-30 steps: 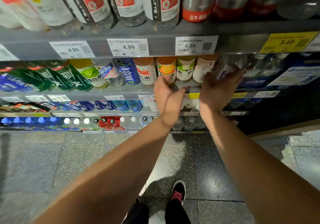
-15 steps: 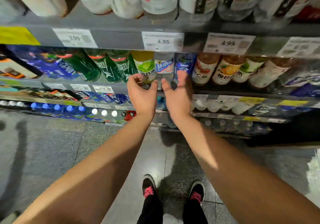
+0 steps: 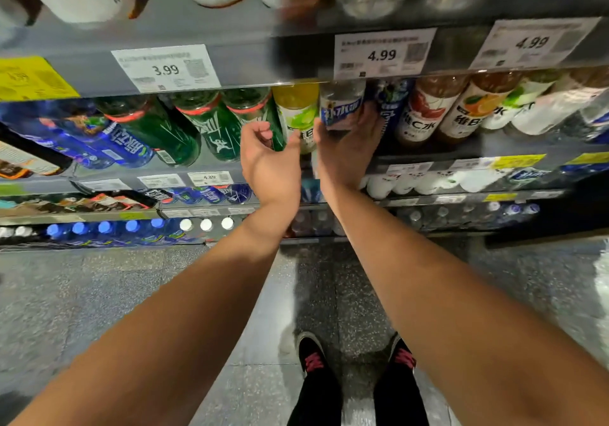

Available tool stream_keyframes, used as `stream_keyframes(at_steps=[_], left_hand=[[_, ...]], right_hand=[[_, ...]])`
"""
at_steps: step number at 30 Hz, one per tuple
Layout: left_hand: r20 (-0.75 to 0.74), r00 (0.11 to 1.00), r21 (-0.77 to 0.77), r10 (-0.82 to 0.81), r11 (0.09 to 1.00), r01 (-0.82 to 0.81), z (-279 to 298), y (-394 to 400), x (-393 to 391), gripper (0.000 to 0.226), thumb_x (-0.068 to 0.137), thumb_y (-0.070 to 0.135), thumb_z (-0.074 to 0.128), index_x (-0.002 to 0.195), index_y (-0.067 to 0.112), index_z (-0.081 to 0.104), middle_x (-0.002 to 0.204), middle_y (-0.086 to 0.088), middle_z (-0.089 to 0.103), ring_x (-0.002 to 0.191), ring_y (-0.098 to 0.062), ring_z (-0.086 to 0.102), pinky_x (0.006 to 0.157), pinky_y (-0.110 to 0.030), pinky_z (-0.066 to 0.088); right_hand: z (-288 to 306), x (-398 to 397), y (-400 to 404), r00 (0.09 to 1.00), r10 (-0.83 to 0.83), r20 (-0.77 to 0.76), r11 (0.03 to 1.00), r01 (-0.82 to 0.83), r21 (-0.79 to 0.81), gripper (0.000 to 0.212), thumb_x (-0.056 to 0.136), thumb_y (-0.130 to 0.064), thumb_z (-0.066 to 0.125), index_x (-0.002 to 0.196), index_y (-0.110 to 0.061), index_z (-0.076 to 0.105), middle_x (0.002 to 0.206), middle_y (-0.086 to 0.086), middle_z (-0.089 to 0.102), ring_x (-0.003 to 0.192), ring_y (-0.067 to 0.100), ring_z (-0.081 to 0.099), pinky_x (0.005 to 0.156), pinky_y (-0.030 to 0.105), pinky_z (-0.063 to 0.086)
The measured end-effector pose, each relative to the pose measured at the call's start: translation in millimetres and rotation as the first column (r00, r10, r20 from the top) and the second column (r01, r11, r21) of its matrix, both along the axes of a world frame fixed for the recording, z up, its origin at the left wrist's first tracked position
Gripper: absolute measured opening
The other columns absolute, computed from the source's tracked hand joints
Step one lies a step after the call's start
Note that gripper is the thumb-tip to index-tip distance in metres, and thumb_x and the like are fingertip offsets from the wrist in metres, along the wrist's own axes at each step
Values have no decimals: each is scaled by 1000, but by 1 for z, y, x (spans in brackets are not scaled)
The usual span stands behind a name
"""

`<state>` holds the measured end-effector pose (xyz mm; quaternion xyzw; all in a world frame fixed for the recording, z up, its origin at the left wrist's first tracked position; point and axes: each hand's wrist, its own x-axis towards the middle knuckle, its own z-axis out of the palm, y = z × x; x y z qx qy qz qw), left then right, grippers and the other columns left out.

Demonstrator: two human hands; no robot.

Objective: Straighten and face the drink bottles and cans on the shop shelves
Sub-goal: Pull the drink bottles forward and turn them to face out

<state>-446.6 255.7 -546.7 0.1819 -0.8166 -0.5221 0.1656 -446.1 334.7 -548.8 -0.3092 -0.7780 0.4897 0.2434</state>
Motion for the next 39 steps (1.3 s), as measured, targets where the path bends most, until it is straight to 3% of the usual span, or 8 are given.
stream_keyframes(at_steps=[6,12,19,24,27,32,36,39], left_hand=[[-35,999,-28,-9,1000,8,-2,-11,-2,39,74,23,86,100,9,60,93,-6,66,86,-23,63,81,-31,49],[-34,999,-4,0,1000,0,-1,-16,-5,36,75,26,85,96,16,58,91,-4,67,83,-21,63,79,-30,48],[-33,997,51,-67,996,69,-1,-13,0,34,76,19,84,96,13,57,80,0,60,73,-16,57,69,-14,43],[-35,978,109,-203,972,206,1,7,26,35,78,11,81,91,26,52,70,6,55,65,-8,53,72,-20,48],[-10,968,139,-250,958,249,-1,25,42,31,79,12,81,94,22,55,74,3,58,69,-12,55,77,-31,52],[34,951,129,-306,945,300,5,70,64,29,80,18,81,88,30,55,75,0,63,68,-9,58,72,-28,52],[23,901,196,-433,886,421,14,133,85,11,85,24,71,94,20,67,82,-13,69,73,-13,59,70,-28,49],[41,881,213,-472,865,454,17,190,94,19,87,22,74,103,12,71,89,-3,70,81,-10,63,77,-23,49]], right_hand=[[-3,-3,-6,997,-29,-68,998,26,-54,73,74,-19,80,135,2,45,133,18,47,113,13,38,103,10,27],[-6,-3,-6,994,-47,-97,986,31,-161,63,72,-21,79,121,-6,43,120,11,60,111,31,58,97,48,50],[-5,-1,10,999,27,33,998,-29,64,74,66,-38,84,125,-4,55,126,13,52,116,28,48,98,42,44],[-3,18,20,999,12,-31,994,-16,-111,76,71,-34,86,132,-6,49,128,8,61,117,19,57,102,36,48],[0,43,39,990,-50,-129,982,25,-189,66,69,-32,87,125,-22,51,110,-15,64,99,-9,58,90,13,48],[12,103,90,981,-76,-180,977,38,-210,64,69,-39,88,116,-61,50,106,-36,66,106,-8,64,91,14,50],[13,143,150,969,-161,-186,964,114,-240,72,70,-30,91,130,-27,51,116,-20,67,111,-2,64,96,20,51],[16,159,204,960,-214,-182,954,165,-252,71,70,-26,90,127,-31,49,111,-32,61,104,-20,58,86,1,42]])
